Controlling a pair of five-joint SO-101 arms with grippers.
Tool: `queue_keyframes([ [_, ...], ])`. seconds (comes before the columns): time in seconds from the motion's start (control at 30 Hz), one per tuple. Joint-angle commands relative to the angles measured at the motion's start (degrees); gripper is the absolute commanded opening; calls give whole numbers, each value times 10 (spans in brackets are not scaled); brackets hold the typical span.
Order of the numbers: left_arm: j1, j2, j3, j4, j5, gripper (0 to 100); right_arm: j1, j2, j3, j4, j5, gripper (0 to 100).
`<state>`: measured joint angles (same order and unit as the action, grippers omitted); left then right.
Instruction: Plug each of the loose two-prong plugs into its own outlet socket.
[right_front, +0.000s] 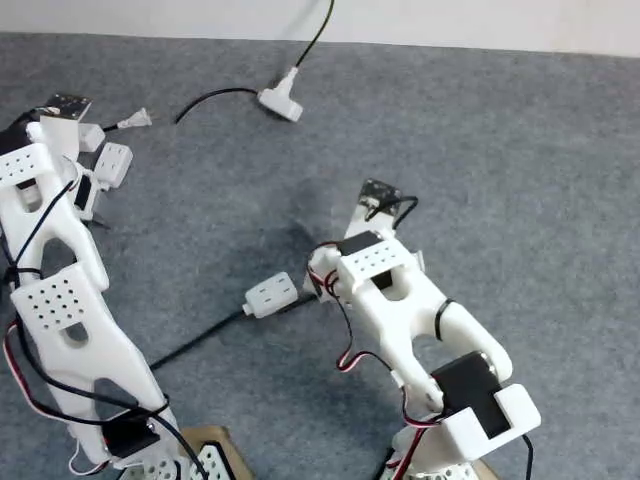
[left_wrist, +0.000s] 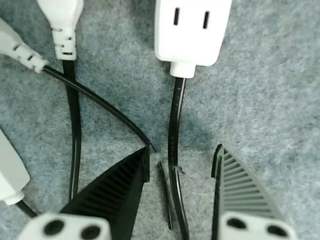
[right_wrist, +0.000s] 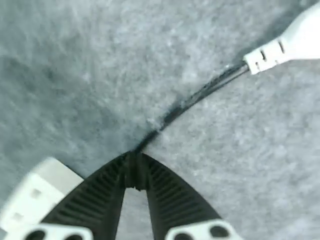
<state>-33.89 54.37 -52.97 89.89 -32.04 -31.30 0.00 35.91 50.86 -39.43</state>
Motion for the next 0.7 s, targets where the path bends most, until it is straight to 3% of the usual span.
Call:
queue_keyframes([
  [0.0, -6, -10, -7, -4, -4, 220, 13, -4, 1, 50, 212, 12],
  [0.17, -3, -10, -7, -4, -4, 220, 49, -6, -3, 189, 484, 12],
  [0.27, 1, -10, -7, -4, -4, 220, 98, -8, -6, 221, 523, 12],
  [0.33, 7, -10, -7, -4, -4, 220, 122, -7, -21, 193, 475, 13],
  [0.43, 15, -9, -7, -4, -3, 220, 118, -5, -51, 155, 306, 16],
  [0.57, 15, -9, -7, -4, -3, 220, 44, -5, -105, 101, 35, 17],
  [0.67, 17, -9, -7, -4, -3, 220, -26, -5, -134, 56, -63, 26],
])
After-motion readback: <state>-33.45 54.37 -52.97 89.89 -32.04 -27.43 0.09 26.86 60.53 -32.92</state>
